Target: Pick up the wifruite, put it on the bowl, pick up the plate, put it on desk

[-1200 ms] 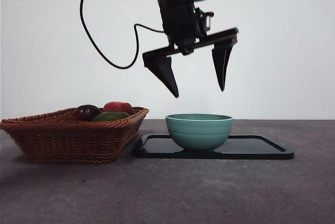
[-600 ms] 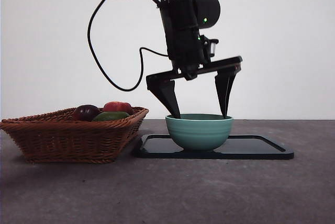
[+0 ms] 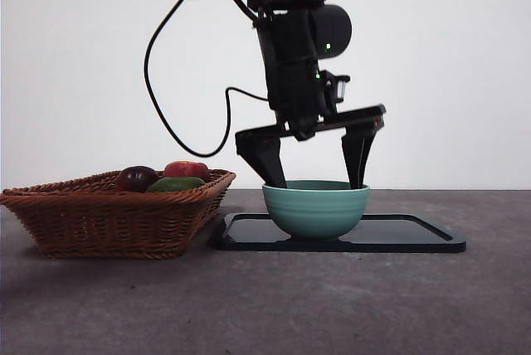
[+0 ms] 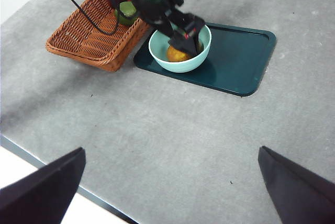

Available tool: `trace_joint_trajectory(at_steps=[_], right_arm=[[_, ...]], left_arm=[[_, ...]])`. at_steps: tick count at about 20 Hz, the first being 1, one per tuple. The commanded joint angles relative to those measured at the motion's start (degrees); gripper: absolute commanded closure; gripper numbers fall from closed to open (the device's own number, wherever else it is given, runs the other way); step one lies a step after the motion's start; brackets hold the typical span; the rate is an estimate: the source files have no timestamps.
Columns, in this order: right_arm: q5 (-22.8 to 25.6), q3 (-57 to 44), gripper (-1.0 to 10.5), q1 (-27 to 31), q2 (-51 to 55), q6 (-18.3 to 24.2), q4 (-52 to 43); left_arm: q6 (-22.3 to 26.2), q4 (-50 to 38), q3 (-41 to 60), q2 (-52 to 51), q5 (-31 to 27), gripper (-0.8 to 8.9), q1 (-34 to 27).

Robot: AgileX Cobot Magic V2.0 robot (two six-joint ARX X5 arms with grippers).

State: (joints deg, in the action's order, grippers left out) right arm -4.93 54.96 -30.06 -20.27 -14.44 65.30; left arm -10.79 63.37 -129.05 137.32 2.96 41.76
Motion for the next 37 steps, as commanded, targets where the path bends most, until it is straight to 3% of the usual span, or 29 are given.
trace_joint_trajectory(at_steps=[1,5,12,21,26,32,37], right_arm=[[0.0,0.5,4.0,-0.5,-0.1,-0.6,-0.4],[0.0,0.5,4.0,-0.5,-0.1,-0.6,-0.4],[0.0,0.5,4.0,-0.5,-0.1,-0.6,-0.4],[0.0,0.5,4.0,-0.5,-0.1,-0.6,0.0],[0.0,0.5,4.0,-0.5,-0.1,-0.6,1.0],[0.1,0.5,4.0,-0.5,-0.1,-0.6,0.9],[0.0,0.5,4.0,-0.5,-0.1,-0.6,0.7]], left_arm=[[0.9,-0.2,-1.8,2.8,0.0,3.56,0.6],[0.9,-0.2,-1.8,3.1,0.1,5.47,0.6],[1.3,0.2,-2.4,3.1,0.1,5.66,0.5],[1.4,16.0,-18.8,1.9,0.1,5.66,0.8],[2.8,19.8,-19.5,-4.1,0.0,5.66,1.0],[2.9,20.8,-17.1,-13.9,0.0,5.66,1.0],[2.8,20.9,-1.6,-27.8,0.0,5.66,1.1]])
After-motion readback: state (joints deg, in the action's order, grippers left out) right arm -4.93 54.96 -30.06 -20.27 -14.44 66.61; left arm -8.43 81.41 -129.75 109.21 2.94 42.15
